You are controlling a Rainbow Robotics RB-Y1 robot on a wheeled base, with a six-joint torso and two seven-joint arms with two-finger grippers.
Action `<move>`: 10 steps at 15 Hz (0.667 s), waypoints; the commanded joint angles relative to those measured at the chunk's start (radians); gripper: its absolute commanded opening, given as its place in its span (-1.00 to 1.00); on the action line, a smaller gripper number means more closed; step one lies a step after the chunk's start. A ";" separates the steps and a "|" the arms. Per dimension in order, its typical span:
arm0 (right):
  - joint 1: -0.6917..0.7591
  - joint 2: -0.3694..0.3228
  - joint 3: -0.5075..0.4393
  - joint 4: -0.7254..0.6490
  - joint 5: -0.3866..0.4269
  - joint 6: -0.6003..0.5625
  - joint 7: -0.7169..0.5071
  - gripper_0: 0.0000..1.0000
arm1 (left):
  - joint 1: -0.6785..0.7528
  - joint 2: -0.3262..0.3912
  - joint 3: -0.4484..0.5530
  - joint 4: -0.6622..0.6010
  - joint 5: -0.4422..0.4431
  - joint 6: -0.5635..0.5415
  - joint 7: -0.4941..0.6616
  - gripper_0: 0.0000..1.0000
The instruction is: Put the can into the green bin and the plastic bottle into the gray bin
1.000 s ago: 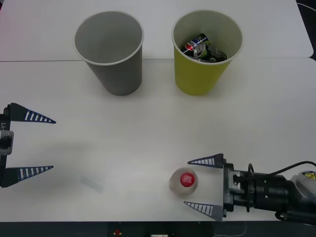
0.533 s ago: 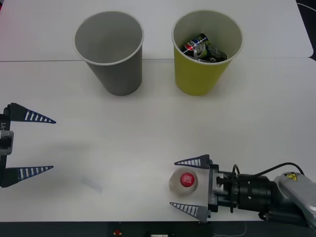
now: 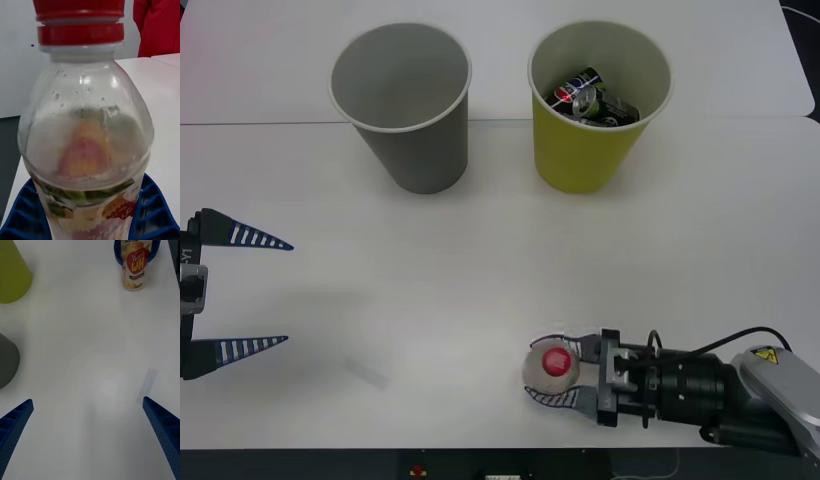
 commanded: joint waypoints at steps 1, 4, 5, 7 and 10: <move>-0.009 -0.001 -0.001 0.000 0.000 -0.001 -0.009 -1.00 | 0.000 0.000 0.000 0.000 0.000 0.000 0.000 1.00; -0.029 -0.015 -0.001 -0.005 -0.009 -0.001 -0.040 -1.00 | 0.000 0.000 0.000 0.000 0.000 0.000 0.000 1.00; -0.037 -0.032 0.000 -0.026 -0.009 0.002 -0.093 -1.00 | 0.000 0.000 0.000 0.000 0.000 0.000 0.000 1.00; -0.034 -0.076 -0.001 -0.095 -0.005 0.028 -0.173 -1.00 | 0.000 0.000 0.000 0.000 0.000 0.000 0.000 1.00; -0.035 -0.147 -0.006 -0.201 -0.005 0.051 -0.340 -1.00 | 0.000 0.000 0.000 0.000 0.000 0.000 0.000 1.00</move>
